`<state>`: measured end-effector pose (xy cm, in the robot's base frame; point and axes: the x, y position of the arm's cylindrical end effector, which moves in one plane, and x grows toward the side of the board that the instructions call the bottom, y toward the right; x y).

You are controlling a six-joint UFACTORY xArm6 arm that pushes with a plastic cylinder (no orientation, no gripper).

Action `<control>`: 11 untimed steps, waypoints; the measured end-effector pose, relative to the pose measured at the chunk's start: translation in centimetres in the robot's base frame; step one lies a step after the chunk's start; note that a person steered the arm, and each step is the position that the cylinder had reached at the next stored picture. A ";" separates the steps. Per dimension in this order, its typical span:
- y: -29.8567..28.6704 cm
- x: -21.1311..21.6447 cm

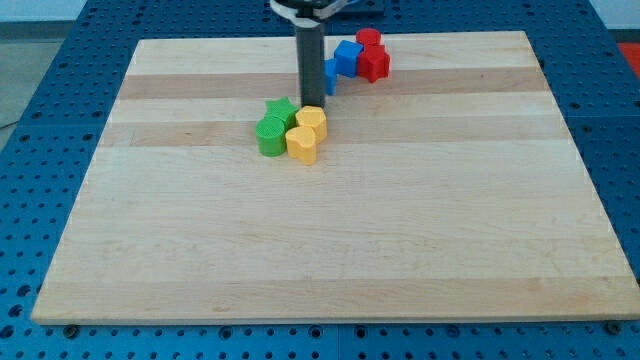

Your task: Move the blue blocks and red blocks towards the top center

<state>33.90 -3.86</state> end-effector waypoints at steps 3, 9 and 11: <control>-2.8 -3.9; 8.6 -2.1; 8.3 -5.7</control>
